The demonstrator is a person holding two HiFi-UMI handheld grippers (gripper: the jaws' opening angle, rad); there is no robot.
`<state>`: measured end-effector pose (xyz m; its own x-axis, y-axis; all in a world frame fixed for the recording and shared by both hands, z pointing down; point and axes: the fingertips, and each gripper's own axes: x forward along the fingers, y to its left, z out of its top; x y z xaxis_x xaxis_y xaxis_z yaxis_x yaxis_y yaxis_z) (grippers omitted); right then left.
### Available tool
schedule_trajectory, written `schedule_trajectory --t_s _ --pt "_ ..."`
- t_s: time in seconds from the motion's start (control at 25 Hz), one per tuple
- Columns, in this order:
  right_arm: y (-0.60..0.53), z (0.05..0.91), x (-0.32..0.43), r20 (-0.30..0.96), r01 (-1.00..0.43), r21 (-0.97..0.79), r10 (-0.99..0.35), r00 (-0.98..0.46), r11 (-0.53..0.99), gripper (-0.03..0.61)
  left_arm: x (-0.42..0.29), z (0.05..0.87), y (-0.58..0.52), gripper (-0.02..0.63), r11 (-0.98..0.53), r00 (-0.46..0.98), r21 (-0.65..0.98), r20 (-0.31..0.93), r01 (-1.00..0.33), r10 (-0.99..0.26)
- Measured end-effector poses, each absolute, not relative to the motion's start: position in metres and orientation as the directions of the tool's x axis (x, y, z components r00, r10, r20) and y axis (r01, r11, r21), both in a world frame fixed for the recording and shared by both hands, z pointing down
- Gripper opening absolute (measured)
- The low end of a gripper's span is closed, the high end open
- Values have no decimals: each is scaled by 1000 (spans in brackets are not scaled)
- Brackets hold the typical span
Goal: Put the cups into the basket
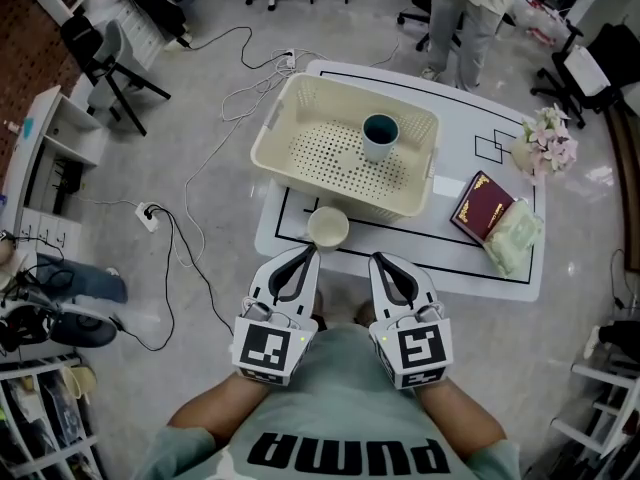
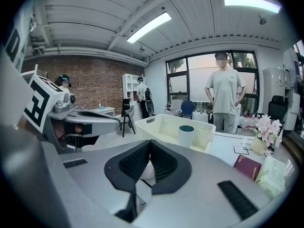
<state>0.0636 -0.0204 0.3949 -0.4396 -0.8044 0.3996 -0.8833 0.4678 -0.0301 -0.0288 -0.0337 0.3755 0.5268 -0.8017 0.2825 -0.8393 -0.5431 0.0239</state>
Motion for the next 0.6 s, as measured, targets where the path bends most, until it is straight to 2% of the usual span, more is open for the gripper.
schedule_trajectory --t_s 0.4,0.44,0.52,0.6 --pt "-37 404 49 413 -866 -46 -780 -470 498 23 -58 379 -51 5 -480 453 -25 292 -877 -842" --pt "-39 407 46 420 -862 -46 -773 -476 505 39 -62 381 -53 6 -474 445 -29 295 -880 -845" --pt "-43 415 39 436 -852 -51 -756 -489 522 154 -69 386 -56 6 -462 431 -38 303 -886 -850" --pt "-46 423 31 452 -841 -48 -739 -499 539 192 -77 392 -60 6 -451 417 -43 312 -892 -854"
